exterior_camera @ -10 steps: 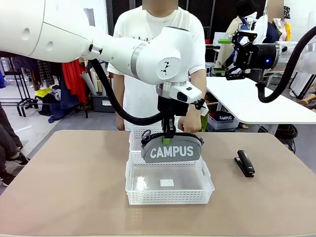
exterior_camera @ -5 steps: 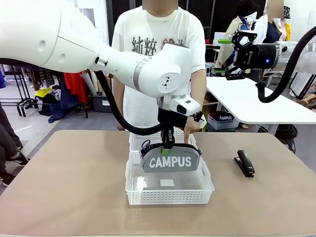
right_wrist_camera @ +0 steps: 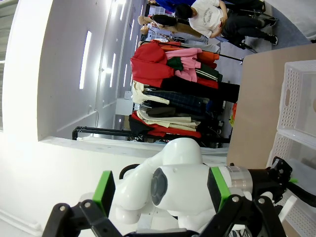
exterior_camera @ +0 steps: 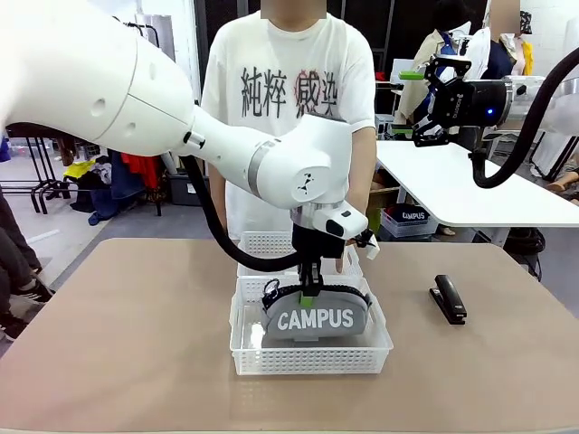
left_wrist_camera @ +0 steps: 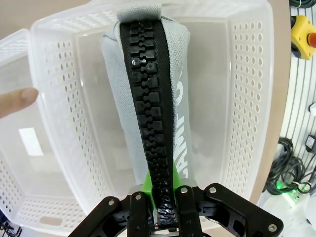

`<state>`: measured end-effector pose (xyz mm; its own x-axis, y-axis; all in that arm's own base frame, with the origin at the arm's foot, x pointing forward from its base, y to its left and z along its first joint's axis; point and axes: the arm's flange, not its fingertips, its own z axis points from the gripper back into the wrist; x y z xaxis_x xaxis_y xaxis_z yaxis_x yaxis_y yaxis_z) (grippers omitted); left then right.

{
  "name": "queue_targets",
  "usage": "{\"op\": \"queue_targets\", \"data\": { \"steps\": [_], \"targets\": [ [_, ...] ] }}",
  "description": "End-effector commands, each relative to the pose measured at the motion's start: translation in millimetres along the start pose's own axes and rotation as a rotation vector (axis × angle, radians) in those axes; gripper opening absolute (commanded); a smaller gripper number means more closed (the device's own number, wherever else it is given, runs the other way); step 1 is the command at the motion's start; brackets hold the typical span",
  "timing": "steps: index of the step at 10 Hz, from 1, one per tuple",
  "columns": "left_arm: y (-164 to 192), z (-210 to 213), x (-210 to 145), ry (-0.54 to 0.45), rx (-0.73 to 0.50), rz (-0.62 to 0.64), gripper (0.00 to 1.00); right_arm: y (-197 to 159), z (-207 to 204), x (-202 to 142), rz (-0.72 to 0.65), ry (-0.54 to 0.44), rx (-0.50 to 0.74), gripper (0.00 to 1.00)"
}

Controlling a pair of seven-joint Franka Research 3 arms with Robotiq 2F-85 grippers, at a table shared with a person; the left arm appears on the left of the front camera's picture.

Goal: Distribute items into two baskets.
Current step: Place the picked Pencil pouch into the Organizing basket as instructed by the person.

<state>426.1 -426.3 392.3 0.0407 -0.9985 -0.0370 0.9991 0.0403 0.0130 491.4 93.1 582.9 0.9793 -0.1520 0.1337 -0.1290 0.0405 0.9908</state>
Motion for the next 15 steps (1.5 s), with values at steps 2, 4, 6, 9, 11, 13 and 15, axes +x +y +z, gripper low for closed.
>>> {"op": "queue_targets", "data": {
  "steps": [2, 4, 6, 9, 11, 13, 15],
  "targets": [
    [-6.0, -14.5, -0.9, 0.015, 0.018, 0.024, 0.00, 1.3, -0.5, -0.7, 0.001, -0.001, 0.004, 1.00],
    [-6.2, -16.1, 0.2, 0.022, 0.017, 0.022, 0.30, 1.3, -0.5, -0.7, 0.001, -0.001, 0.004, 1.00],
    [-6.5, -17.3, 0.5, 0.025, 0.015, 0.023, 0.69, 1.3, -0.5, -0.7, 0.001, -0.001, 0.004, 1.00],
    [-6.3, -10.4, -2.0, 0.026, 0.019, 0.017, 1.00, 1.3, -0.5, -0.7, 0.001, -0.001, 0.004, 1.00],
    [-6.8, -5.3, -4.2, 0.024, 0.022, 0.007, 1.00, 1.3, -0.5, -0.7, 0.001, -0.001, 0.004, 1.00],
    [-7.9, -3.6, -5.5, 0.022, 0.022, -0.006, 1.00, 1.3, -0.5, -0.7, 0.001, -0.001, 0.004, 1.00],
    [-9.1, -2.1, -7.1, 0.017, 0.015, -0.025, 1.00, 1.3, -0.5, -0.7, 0.001, -0.001, 0.004, 1.00]
  ]
}}
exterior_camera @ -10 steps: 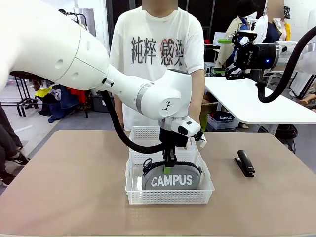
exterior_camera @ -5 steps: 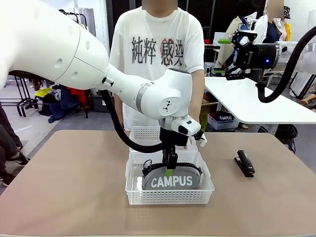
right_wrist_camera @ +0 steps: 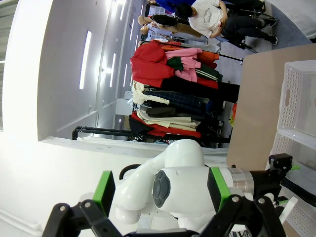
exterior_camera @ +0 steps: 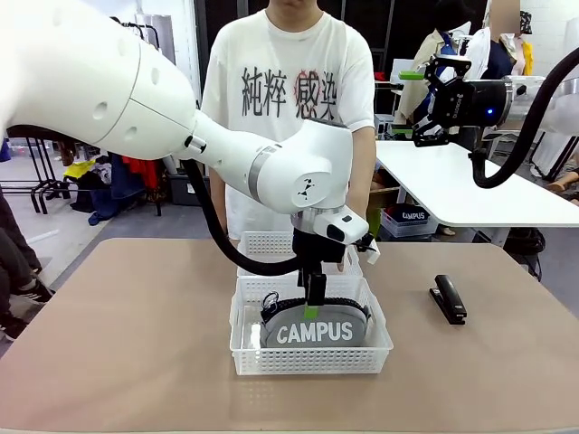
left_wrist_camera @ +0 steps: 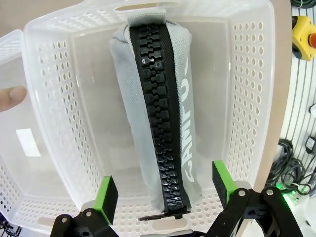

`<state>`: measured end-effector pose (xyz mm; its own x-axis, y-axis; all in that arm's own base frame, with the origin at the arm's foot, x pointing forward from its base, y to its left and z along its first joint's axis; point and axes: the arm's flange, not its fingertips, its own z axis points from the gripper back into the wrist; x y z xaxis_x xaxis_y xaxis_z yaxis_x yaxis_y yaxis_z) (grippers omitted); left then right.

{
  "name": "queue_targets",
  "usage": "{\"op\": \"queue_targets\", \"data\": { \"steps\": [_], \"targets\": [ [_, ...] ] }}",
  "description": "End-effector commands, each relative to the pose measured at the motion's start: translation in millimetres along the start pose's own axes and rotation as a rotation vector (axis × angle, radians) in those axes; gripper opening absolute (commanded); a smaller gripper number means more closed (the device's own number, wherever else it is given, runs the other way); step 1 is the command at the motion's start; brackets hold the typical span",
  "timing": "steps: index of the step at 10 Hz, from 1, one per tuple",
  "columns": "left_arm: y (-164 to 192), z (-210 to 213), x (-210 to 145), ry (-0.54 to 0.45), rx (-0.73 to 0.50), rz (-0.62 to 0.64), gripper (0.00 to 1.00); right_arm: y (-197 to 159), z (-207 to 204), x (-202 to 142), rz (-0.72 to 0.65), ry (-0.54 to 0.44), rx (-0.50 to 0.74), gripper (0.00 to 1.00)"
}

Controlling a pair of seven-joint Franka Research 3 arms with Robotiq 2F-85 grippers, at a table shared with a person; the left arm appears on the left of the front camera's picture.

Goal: Distribute items into two baskets.
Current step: Place the picked Pencil pouch into the Organizing basket as instructed by the person, then pick up the Stapler that the person points to.

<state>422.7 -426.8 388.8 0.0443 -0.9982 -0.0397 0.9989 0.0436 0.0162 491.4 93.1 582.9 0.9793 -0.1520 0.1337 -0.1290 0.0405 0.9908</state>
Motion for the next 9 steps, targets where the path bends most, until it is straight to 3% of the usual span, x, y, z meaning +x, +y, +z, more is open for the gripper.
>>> {"op": "queue_targets", "data": {
  "steps": [1, 2, 3, 9],
  "targets": [
    [-5.2, 2.9, -7.8, 0.002, 0.003, -0.043, 1.00, 1.3, -0.5, -0.7, 0.001, -0.001, 0.004, 1.00],
    [-6.1, 6.8, -9.2, -0.023, 0.054, -0.052, 1.00, 1.3, -0.5, -0.7, 0.001, -0.001, 0.004, 1.00],
    [-0.3, 0.3, 0.2, 0.000, 0.000, -0.010, 1.00, 1.3, -0.5, -0.7, 0.001, -0.001, 0.004, 1.00],
    [3.0, 6.1, -5.8, -0.031, -0.027, -0.006, 1.00, 1.3, -0.5, -0.7, 0.001, -0.001, 0.004, 1.00]
  ]
}}
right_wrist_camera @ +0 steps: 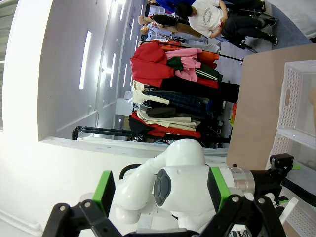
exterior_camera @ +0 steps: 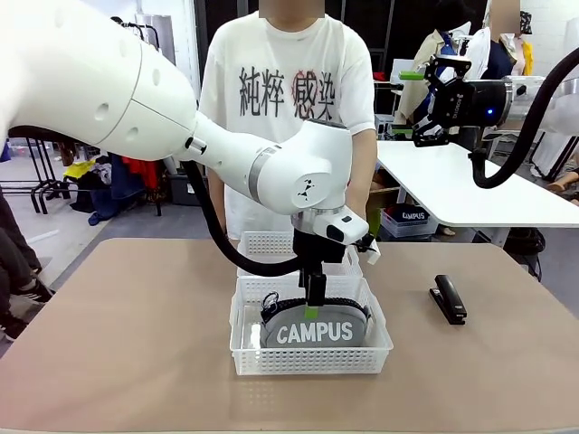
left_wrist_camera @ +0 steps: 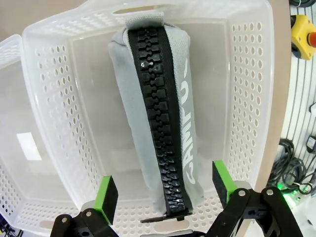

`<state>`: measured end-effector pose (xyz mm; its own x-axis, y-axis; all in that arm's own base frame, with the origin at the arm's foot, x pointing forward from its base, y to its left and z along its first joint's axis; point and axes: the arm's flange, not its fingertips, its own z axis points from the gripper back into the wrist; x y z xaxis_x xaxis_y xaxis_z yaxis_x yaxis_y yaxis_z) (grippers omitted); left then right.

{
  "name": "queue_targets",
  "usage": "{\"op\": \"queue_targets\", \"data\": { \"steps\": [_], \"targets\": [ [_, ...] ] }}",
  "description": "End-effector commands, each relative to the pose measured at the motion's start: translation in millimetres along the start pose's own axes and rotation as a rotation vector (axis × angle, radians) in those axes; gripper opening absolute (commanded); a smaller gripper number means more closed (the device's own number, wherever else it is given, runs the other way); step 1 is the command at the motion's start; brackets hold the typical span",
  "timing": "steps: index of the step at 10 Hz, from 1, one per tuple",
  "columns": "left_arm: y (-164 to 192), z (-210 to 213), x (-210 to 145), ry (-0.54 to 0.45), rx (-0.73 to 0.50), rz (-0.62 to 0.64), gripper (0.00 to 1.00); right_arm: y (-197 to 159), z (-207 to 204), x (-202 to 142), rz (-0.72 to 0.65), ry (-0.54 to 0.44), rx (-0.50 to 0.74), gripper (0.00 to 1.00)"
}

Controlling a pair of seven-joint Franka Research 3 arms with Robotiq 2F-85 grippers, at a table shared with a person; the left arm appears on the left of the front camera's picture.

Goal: Distribute items into two baskets.
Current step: Pick up the Stapler that the person points to.

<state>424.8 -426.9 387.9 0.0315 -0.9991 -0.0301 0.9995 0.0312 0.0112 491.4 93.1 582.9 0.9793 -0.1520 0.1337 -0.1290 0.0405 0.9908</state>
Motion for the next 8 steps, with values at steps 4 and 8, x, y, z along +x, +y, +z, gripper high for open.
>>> {"op": "queue_targets", "data": {
  "steps": [4, 8],
  "targets": [
    [3.8, 44.2, -36.3, -0.041, -0.052, 0.122, 1.00, 1.3, -0.5, -0.7, 0.001, -0.001, 0.004, 1.00],
    [7.0, 63.6, -56.8, -0.101, -0.067, 0.236, 1.00, 1.3, -0.5, -0.7, 0.001, -0.001, 0.004, 1.00]
  ]
}}
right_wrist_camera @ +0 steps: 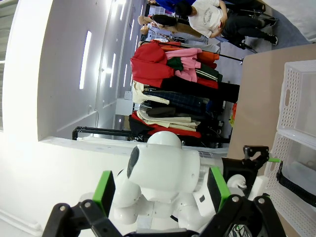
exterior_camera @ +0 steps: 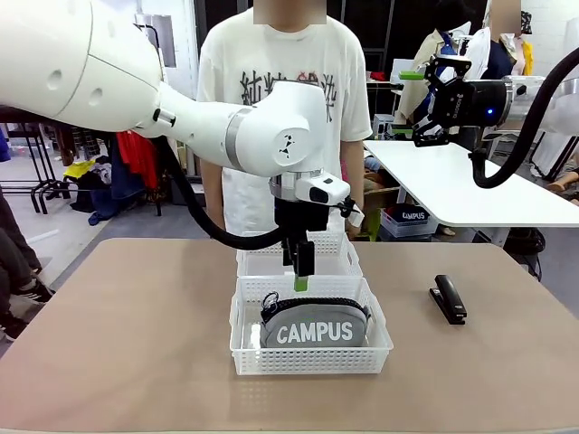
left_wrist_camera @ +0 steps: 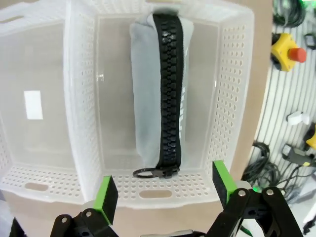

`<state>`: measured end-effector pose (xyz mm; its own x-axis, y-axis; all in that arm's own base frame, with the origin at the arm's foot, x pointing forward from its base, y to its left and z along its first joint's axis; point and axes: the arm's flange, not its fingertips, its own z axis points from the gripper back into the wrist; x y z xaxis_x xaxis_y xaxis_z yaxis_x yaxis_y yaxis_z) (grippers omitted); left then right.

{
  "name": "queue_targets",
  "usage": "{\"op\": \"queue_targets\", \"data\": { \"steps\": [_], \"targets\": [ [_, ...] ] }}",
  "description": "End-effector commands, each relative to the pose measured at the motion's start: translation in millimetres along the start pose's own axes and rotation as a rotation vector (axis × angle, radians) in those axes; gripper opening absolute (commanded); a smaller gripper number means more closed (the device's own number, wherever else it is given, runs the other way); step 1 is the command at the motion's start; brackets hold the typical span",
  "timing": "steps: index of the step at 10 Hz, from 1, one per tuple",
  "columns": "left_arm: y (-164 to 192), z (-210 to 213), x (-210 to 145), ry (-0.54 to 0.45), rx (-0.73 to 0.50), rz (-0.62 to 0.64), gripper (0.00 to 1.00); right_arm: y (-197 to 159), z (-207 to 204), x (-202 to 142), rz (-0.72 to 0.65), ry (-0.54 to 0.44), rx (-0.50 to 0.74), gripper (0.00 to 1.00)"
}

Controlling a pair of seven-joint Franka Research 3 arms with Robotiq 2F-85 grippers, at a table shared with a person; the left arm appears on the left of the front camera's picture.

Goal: Distribute items into two baskets.
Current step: Pick up the Stapler that the person points to.

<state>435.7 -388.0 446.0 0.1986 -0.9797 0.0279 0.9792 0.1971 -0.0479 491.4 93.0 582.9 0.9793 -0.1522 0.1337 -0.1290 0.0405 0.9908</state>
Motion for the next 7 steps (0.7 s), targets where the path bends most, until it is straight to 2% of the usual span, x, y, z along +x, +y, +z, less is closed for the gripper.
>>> {"op": "queue_targets", "data": {
  "steps": [1, 4, 7],
  "targets": [
    [-1.7, 24.8, -27.8, -0.105, -0.026, 0.184, 1.00, 1.3, -0.6, -0.7, 0.001, -0.001, 0.004, 1.00],
    [6.0, 75.4, -91.2, -0.226, -0.075, 0.434, 1.00, 1.3, -0.6, -0.7, 0.001, -0.001, 0.004, 1.00],
    [6.5, 96.5, -146.3, -0.380, -0.121, 0.691, 1.00, 1.3, -0.6, -0.7, 0.001, -0.001, 0.004, 1.00]
  ]
}}
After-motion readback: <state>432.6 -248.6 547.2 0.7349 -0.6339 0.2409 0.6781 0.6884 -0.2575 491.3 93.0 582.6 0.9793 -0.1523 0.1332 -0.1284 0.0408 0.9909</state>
